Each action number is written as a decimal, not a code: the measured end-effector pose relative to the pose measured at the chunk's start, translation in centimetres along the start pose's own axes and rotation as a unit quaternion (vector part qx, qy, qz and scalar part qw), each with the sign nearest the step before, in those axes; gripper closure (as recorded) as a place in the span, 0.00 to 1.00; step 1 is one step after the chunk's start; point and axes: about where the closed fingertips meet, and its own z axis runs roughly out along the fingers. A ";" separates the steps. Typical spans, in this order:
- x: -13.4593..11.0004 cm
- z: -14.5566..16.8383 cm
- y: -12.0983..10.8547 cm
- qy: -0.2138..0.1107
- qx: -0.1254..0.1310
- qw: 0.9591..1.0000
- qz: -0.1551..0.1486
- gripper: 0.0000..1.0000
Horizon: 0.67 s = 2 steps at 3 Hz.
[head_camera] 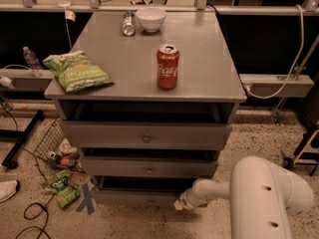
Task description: Close bottom drawer
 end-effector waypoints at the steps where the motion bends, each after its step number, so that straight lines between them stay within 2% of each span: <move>1: -2.1 -0.8 -0.1 -0.011 0.017 0.999 -0.026 1.00; 2: -3.2 -1.8 -0.1 -0.029 0.039 0.998 -0.040 1.00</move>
Offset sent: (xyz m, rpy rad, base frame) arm 0.0350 0.0063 0.0436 -0.0713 -0.1970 0.0250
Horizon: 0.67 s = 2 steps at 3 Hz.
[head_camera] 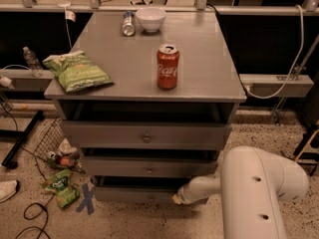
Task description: Close bottom drawer
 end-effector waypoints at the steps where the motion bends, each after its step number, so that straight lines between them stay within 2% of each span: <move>1: -0.4 -0.5 -0.5 -0.020 0.019 1.000 -0.004 1.00; 2: -0.5 -0.6 -1.1 -0.036 0.041 0.998 -0.005 1.00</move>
Offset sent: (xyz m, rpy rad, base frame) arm 0.0088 -0.0098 0.0080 -0.0567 -0.1730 -0.0702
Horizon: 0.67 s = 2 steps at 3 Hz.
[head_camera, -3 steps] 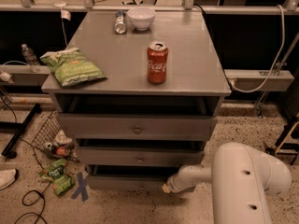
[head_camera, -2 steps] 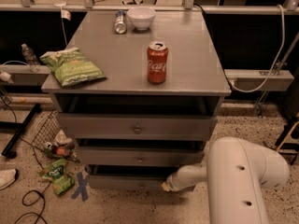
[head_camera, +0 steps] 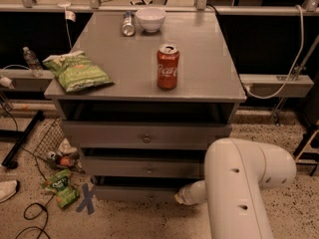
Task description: Close bottom drawer
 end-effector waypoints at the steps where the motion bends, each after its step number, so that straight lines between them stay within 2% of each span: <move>1: -0.2 0.3 -0.6 -0.019 0.020 1.000 -0.001 1.00; 2: -0.7 0.7 -1.0 -0.034 0.034 0.999 -0.003 1.00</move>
Offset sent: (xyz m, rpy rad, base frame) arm 0.0131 -0.0033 -0.0092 -0.0156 -0.0952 -0.0435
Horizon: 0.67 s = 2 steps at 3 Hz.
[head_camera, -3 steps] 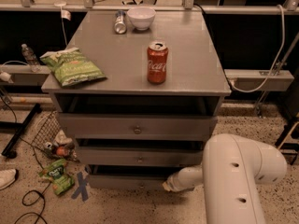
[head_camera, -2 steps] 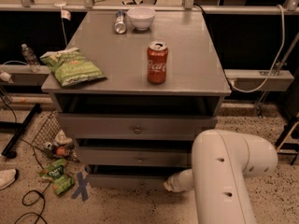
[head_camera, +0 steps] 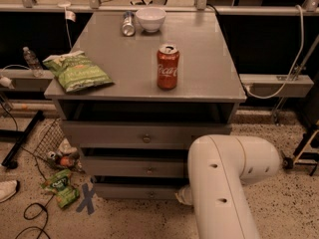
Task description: Close bottom drawer
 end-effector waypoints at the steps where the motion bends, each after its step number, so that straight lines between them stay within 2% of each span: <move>1: 0.0 -0.1 0.1 0.003 -0.001 1.000 0.000 1.00; 2: 1.1 -0.5 0.8 0.031 -0.017 0.999 -0.001 1.00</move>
Offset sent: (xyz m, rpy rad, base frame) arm -0.0290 -0.0058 0.0008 -0.0198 0.1454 0.0468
